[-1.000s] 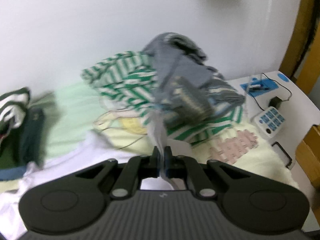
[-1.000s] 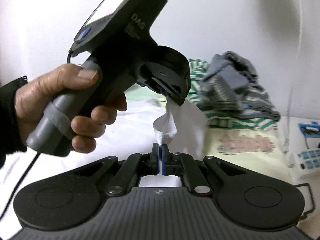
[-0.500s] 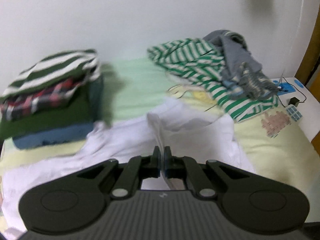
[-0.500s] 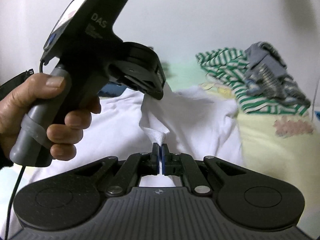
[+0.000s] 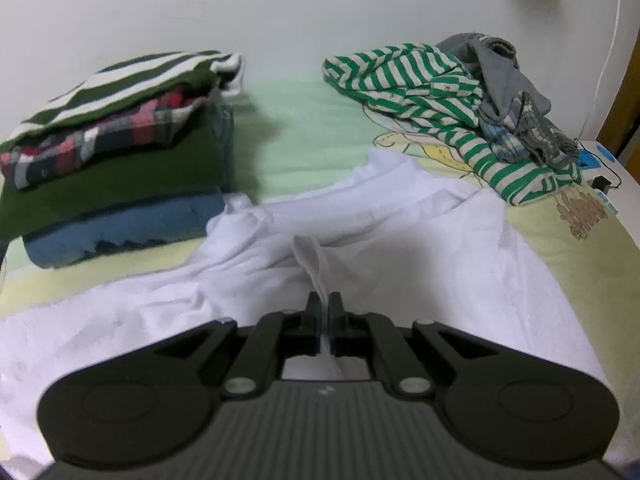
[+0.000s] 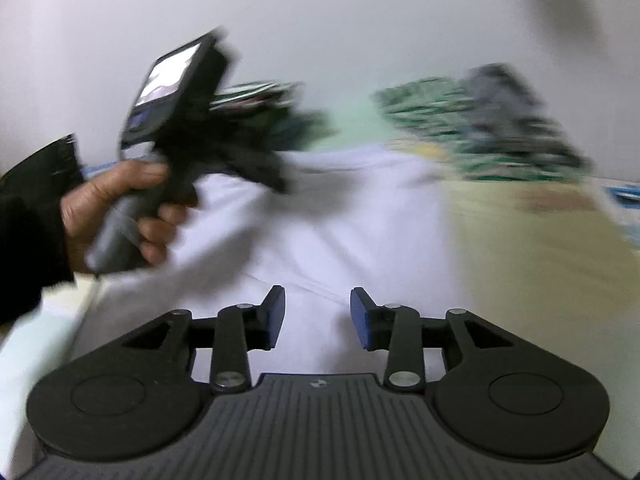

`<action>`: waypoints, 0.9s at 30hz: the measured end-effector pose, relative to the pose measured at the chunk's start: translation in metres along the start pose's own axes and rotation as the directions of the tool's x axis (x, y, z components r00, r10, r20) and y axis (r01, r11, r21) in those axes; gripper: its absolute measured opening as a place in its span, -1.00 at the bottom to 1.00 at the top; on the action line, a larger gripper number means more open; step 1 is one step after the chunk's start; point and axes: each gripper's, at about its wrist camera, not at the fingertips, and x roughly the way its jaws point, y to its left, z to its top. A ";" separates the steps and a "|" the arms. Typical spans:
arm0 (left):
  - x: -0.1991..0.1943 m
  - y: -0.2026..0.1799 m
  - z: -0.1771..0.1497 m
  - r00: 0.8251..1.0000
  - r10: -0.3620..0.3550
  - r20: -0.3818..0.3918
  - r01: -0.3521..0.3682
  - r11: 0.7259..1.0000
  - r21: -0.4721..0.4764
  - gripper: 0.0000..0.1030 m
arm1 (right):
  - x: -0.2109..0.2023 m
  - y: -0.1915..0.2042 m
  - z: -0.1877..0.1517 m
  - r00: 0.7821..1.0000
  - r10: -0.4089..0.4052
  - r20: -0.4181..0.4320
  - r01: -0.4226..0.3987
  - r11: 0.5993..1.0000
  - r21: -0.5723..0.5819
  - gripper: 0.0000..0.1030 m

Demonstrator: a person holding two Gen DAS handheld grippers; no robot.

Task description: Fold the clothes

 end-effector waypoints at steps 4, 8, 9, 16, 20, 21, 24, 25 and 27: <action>-0.003 -0.004 0.000 1.000 0.010 0.002 -0.010 0.999 0.034 -0.98 | -0.073 -0.029 -0.039 0.991 -0.128 -0.049 0.129 0.991 0.024 -0.25; -0.004 -0.003 0.002 1.000 0.008 -0.002 -0.008 1.000 0.028 -0.98 | -0.133 -0.055 -0.085 0.957 -0.205 -0.207 0.205 0.979 -0.024 -0.25; -0.004 -0.004 0.002 1.000 0.011 -0.005 -0.011 1.000 0.029 -0.98 | -0.144 -0.061 -0.095 0.948 -0.209 -0.240 0.207 0.978 -0.034 -0.25; -0.012 -0.009 0.006 0.999 0.038 -0.015 -0.037 0.999 0.024 -0.98 | -0.161 -0.068 -0.141 0.927 -0.216 -0.306 0.218 0.976 -0.030 -0.25; -0.023 -0.011 0.013 0.999 0.052 -0.006 -0.052 0.999 0.004 -0.98 | -0.159 -0.069 -0.149 0.933 -0.213 -0.290 0.222 0.975 -0.001 -0.25; -0.026 -0.012 0.014 0.998 0.058 -0.001 -0.058 0.998 0.011 -0.98 | -0.158 -0.069 -0.151 0.935 -0.212 -0.286 0.223 0.975 0.006 -0.25; -0.031 -0.016 0.016 0.997 0.077 0.002 -0.077 0.997 0.031 -0.98 | -0.162 -0.078 -0.162 0.940 -0.181 -0.291 0.206 0.977 0.058 -0.25; -0.031 -0.016 0.017 0.996 0.084 0.001 -0.084 0.996 0.036 -0.98 | -0.163 -0.081 -0.164 0.941 -0.176 -0.289 0.205 0.976 0.072 -0.25; -0.031 -0.018 0.017 0.995 0.095 -0.005 -0.095 0.995 0.042 -0.98 | -0.158 -0.088 -0.168 0.940 -0.165 -0.299 0.205 0.973 0.107 -0.25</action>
